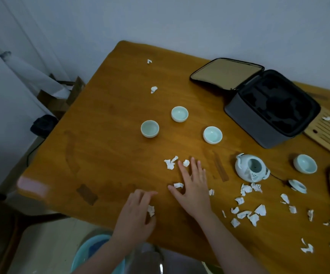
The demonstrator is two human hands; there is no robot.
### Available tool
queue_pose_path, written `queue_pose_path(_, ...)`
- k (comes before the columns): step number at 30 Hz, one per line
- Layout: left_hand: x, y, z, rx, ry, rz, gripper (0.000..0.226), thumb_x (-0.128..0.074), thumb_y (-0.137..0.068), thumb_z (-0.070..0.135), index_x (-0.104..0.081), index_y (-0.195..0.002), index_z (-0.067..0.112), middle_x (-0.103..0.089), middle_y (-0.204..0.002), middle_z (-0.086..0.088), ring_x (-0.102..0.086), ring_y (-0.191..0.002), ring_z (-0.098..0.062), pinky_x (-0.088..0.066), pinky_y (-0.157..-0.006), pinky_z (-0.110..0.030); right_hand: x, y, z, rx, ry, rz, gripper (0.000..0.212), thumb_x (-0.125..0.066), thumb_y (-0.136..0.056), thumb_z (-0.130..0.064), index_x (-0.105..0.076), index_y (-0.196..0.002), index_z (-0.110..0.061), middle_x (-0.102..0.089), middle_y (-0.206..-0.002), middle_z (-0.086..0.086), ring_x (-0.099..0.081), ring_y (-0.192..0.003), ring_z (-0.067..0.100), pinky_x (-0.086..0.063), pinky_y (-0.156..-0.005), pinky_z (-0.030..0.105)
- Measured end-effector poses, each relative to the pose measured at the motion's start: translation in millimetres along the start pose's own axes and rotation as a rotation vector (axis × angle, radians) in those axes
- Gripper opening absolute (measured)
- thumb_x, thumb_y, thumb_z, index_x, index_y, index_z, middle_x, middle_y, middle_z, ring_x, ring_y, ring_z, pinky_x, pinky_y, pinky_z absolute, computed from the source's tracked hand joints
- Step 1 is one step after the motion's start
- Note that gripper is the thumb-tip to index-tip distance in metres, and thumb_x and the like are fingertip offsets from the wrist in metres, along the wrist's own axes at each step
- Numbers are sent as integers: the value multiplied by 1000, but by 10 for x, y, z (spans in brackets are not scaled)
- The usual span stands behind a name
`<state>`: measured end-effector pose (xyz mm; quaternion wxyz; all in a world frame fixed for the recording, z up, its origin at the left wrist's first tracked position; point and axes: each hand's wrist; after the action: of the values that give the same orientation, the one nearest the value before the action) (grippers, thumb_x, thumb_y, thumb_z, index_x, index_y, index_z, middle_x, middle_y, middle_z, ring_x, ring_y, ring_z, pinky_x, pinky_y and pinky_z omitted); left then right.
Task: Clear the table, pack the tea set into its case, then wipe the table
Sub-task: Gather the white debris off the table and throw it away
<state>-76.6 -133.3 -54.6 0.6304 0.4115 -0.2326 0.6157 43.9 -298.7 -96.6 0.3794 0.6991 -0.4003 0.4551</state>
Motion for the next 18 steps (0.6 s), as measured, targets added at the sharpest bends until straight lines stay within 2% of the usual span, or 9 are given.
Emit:
queue_pose_path(4,-94,-13,-4,4,-11,15,46,-54,-92,18,-41,-132,35,-33,-119,13,-37,-113,-3,-34,-96,-15,4,-140,-21,54,6,3,77,-23,-86,-76,-3,-152,-41,10,-162,0,18,-147,21,10,-117,39)
queue_pose_path(8,-158,-70,0,42,8,61,34,-47,-99,23,-46,-130,34,-36,-123,13,-33,-110,2,-36,-95,-14,-23,-257,-29,113,3,-1,66,-29,-94,-66,-6,-152,-41,8,-162,-3,18,-147,19,9,-119,40)
queue_pose_path(14,-255,-259,-22,5,20,174,25,-57,-93,13,-60,-114,26,-49,-108,9,-49,-98,-6,-40,-79,-14,-71,-350,-21,225,76,27,49,-21,-101,-47,-26,-150,-38,-11,-162,-2,1,-150,27,1,-119,47)
queue_pose_path(16,-258,-352,-10,-2,32,212,25,-58,-91,11,-60,-113,25,-50,-107,9,-49,-96,-6,-43,-79,-17,-89,-375,-21,244,55,42,45,-27,-103,-39,-33,-148,-35,-16,-161,-2,-2,-150,28,1,-118,45)
queue_pose_path(18,-253,-447,28,-11,47,242,25,-58,-91,10,-60,-112,24,-51,-108,8,-50,-96,-6,-46,-79,-20,-122,-396,-7,246,-19,83,40,-42,-102,-27,-44,-143,-30,-27,-158,0,-9,-149,28,-4,-119,43)
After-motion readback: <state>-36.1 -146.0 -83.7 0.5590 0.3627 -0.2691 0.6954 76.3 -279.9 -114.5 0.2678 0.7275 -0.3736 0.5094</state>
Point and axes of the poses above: each hand's wrist, its own y-axis away from the middle knuckle, its own x-axis out of the back of the hand, z = x × y
